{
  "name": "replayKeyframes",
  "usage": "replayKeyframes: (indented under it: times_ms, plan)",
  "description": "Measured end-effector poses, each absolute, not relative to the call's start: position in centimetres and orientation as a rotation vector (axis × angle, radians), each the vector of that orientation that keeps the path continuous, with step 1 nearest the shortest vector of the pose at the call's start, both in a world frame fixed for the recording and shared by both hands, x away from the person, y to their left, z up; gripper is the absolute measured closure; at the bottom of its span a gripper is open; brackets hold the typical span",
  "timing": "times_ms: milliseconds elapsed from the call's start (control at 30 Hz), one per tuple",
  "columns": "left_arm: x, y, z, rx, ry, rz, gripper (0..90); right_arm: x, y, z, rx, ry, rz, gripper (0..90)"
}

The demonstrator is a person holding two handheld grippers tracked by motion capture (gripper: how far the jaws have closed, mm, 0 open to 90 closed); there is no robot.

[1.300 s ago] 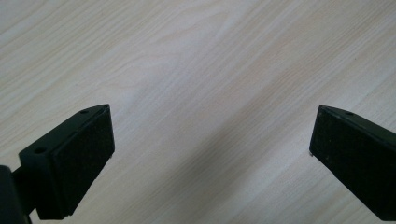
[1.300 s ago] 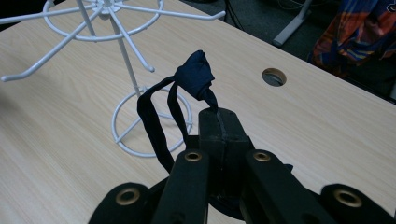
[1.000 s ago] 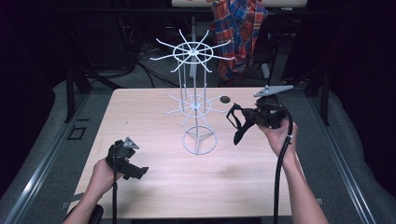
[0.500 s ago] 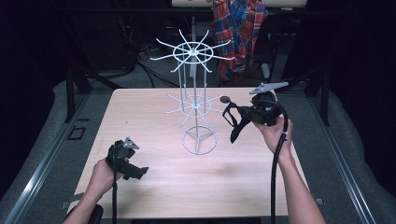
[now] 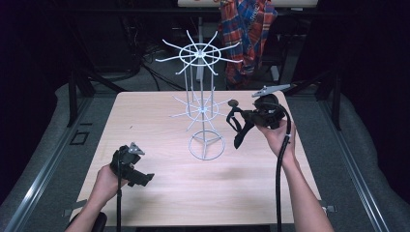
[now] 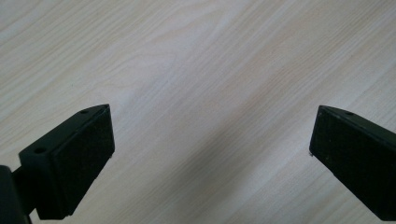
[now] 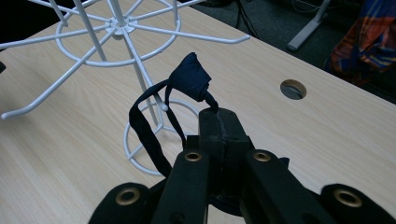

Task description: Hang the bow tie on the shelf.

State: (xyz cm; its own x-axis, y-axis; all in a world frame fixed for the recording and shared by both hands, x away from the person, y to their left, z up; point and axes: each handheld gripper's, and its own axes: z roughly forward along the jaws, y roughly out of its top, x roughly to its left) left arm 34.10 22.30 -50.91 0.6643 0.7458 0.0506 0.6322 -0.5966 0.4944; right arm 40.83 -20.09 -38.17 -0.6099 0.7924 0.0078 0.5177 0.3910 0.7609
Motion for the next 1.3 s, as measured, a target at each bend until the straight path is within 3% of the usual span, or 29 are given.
replayKeyframes:
  times_ms: [1300]
  plan:
    - [34.1, 21.9, -51.0, 2.451, 1.061, 0.326, 0.0, 42.7, -18.3, -41.4, 1.198, 2.319, 1.210, 90.0]
